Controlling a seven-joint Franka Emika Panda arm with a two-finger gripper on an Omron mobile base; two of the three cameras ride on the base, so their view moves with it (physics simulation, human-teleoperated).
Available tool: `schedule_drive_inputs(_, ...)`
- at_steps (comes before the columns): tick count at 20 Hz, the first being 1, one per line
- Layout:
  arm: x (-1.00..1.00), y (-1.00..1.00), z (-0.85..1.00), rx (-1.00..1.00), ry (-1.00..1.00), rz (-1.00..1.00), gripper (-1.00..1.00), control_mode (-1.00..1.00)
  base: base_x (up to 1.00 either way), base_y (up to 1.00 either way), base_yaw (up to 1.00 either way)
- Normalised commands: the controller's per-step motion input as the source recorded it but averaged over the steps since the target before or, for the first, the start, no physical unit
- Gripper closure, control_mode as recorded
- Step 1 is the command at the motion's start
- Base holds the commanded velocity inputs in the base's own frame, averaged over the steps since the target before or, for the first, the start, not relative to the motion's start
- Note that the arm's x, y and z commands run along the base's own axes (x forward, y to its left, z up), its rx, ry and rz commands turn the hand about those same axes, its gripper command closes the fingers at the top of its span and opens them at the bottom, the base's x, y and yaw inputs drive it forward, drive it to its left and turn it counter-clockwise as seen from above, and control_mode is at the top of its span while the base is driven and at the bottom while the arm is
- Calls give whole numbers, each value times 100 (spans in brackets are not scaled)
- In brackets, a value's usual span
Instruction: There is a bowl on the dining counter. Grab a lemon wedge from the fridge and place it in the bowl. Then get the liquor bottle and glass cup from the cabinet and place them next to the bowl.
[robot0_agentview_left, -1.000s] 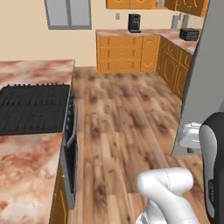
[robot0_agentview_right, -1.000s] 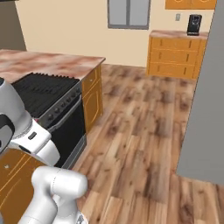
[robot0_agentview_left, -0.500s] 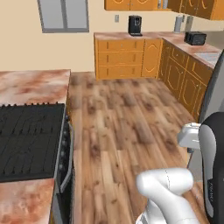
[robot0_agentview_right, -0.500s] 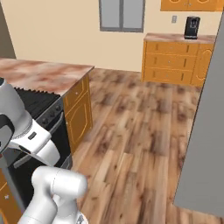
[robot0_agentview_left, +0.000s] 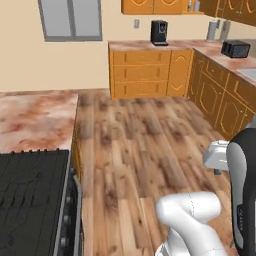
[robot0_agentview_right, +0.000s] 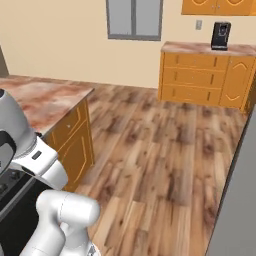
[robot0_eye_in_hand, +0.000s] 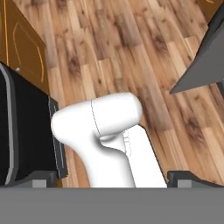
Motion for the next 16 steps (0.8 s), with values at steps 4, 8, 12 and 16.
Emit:
schedule_drive_inputs(4, 0, 0, 0, 0, 0, 0, -100, 100, 100, -18, -2)
schedule_drive_inputs(8, 0, 0, 0, 0, 0, 0, -100, 100, 100, -19, -4)
schedule_drive_inputs(12, 0, 0, 0, 0, 0, 0, -100, 100, 100, -25, -6)
schedule_drive_inputs(16, 0, 0, 0, 0, 0, 0, -100, 100, 100, -34, -6)
